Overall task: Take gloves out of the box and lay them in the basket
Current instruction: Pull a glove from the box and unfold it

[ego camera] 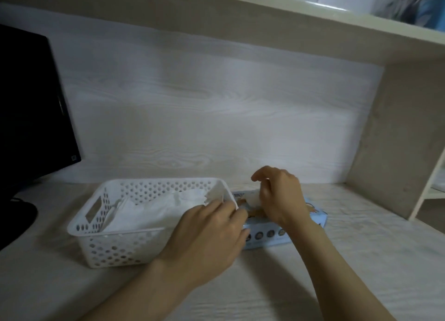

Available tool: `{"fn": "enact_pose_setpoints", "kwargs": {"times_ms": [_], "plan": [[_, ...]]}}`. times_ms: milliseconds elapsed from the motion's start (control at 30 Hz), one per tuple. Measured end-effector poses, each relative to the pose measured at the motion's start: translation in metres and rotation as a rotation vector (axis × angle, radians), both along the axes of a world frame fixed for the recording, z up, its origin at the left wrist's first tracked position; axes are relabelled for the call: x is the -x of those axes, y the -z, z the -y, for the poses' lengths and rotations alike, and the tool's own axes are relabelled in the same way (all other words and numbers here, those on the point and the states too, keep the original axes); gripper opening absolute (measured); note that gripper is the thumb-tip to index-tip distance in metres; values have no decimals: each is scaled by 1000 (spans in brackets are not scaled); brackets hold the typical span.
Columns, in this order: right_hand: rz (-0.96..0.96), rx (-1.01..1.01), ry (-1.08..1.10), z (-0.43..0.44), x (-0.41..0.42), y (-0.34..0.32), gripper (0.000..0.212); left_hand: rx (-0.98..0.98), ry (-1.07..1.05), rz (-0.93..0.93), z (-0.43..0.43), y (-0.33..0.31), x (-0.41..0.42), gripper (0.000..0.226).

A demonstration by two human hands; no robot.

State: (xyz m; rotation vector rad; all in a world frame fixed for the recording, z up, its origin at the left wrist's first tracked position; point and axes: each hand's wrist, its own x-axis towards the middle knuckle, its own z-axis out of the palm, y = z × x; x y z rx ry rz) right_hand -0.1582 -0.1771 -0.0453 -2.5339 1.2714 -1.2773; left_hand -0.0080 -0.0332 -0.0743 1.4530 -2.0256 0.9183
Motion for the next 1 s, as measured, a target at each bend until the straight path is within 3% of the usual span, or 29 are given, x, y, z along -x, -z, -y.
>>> {"fn": "enact_pose_setpoints", "kwargs": {"times_ms": [100, 167, 367, 533, 733, 867, 1000], "plan": [[-9, -193, -1, 7, 17, 9, 32, -7, -46, 35, 6, 11, 7, 14], [-37, -244, -10, 6, 20, 11, 30, -26, -73, 30, 11, 15, 7, 22], [-184, -235, 41, -6, 14, 8, 34, -56, -140, 97, 19, 21, 8, 45], [-283, -159, 163, -20, 13, 2, 32, -69, -135, 89, 17, 18, 13, 35], [-166, -157, 36, -6, 16, 11, 24, -20, -137, 104, 19, 21, 12, 51], [-119, -43, -31, 3, 14, 17, 30, -22, -85, 122, 20, 19, 14, 34], [-32, 2, -50, 6, 14, 17, 17, -18, -48, 163, 21, 20, 16, 24]]}}
